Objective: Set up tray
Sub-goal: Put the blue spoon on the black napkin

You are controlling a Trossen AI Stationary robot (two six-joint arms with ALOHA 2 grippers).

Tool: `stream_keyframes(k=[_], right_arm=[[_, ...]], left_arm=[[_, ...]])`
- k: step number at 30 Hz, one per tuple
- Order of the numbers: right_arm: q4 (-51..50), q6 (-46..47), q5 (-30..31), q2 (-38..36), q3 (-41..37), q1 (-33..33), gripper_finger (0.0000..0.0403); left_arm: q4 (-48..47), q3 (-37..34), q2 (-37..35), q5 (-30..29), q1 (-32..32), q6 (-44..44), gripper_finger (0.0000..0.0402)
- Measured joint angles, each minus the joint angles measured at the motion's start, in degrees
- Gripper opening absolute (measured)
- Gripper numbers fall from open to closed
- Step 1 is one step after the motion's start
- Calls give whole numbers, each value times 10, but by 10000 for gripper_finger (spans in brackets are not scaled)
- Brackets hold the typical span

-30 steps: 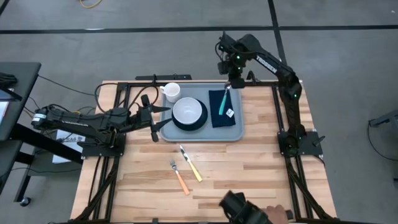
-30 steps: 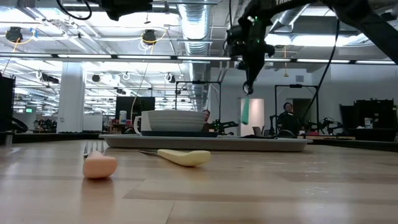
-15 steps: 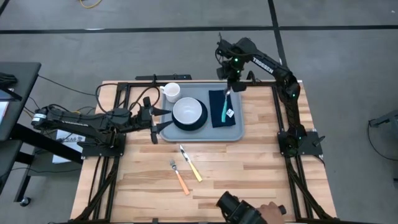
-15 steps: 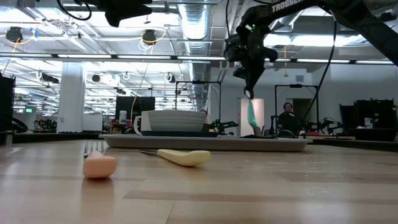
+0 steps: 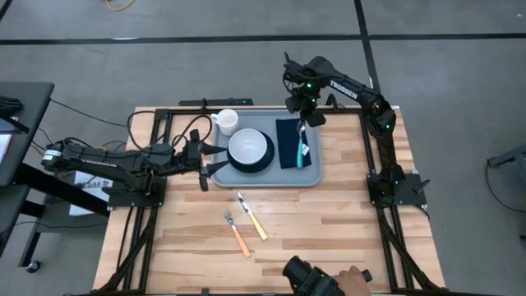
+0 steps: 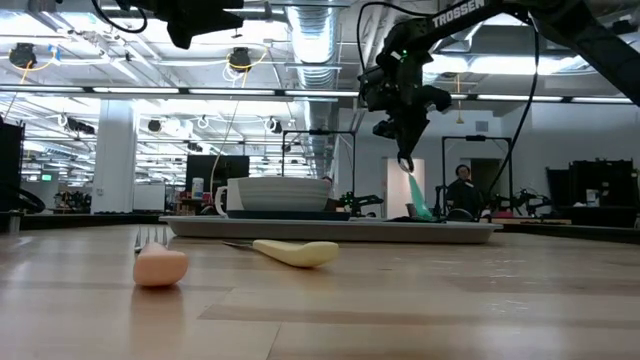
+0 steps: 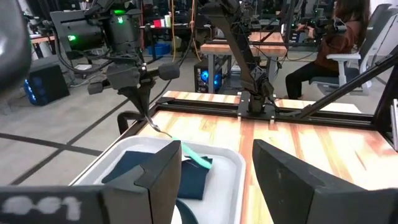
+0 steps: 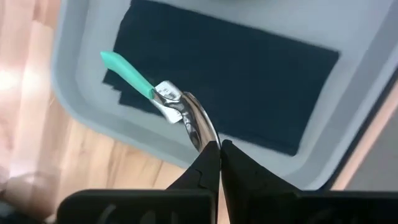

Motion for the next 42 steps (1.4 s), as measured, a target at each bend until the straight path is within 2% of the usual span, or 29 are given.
stream_keyframes(k=[4,11,18,31,42], right_arm=[[31,-5,-1,0,0,0,0],[23,-17,-5,13,4,-5,0],[14,-19,-3,82,23,-11,0],[4,-19,-10,180,119,-28,0],[19,-19,-20,218,124,-34,1]], left_arm=[[0,0,0,11,0,0,187],[1,0,0,14,0,0,187],[2,0,0,18,0,0,187],[-5,0,0,18,0,1,187],[-5,0,0,18,0,2,187]])
